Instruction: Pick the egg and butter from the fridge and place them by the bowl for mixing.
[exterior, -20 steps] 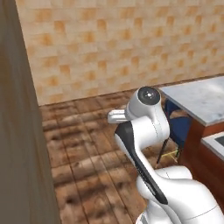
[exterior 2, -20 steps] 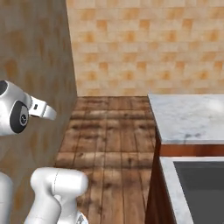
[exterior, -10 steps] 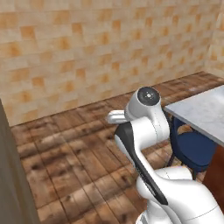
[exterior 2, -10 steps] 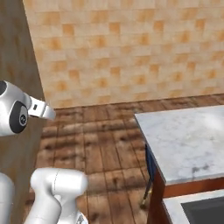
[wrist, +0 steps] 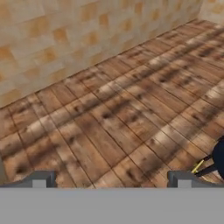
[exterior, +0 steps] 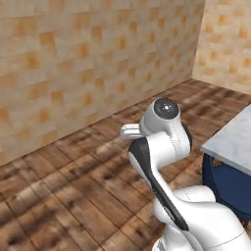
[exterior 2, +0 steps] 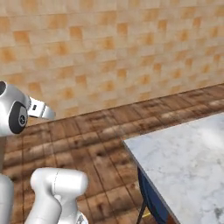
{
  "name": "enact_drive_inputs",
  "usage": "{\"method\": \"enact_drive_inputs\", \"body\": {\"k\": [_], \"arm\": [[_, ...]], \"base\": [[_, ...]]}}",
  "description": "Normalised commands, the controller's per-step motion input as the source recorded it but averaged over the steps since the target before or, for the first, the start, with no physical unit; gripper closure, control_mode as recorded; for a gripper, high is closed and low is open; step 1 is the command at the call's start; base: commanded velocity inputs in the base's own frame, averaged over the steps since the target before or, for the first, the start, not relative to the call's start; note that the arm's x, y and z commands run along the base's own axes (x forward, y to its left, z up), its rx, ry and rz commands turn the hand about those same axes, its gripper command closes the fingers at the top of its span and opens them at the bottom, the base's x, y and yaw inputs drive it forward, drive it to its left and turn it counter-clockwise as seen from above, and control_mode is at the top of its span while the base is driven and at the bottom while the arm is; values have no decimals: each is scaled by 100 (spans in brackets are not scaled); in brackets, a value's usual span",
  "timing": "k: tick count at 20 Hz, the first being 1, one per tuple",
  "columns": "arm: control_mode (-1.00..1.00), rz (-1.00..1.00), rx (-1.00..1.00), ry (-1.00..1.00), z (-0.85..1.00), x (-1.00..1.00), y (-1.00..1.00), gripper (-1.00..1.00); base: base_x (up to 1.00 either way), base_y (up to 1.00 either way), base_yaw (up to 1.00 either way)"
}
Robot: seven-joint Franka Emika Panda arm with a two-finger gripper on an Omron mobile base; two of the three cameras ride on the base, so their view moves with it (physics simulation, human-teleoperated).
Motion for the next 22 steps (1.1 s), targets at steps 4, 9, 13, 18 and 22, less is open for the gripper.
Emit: {"method": "enact_drive_inputs", "body": {"k": [4, 9, 13, 18, 22], "arm": [[100, 0, 0, 0, 0, 0, 0, -100], [100, 0, 0, 0, 0, 0, 0, -100], [100, 0, 0, 0, 0, 0, 0, -100], [100, 0, 0, 0, 0, 0, 0, -100], [100, 0, 0, 0, 0, 0, 0, -100]], "base": [[100, 35, -48], [100, 44, -51], [100, 51, -52], [100, 55, -53], [100, 46, -48]]}}
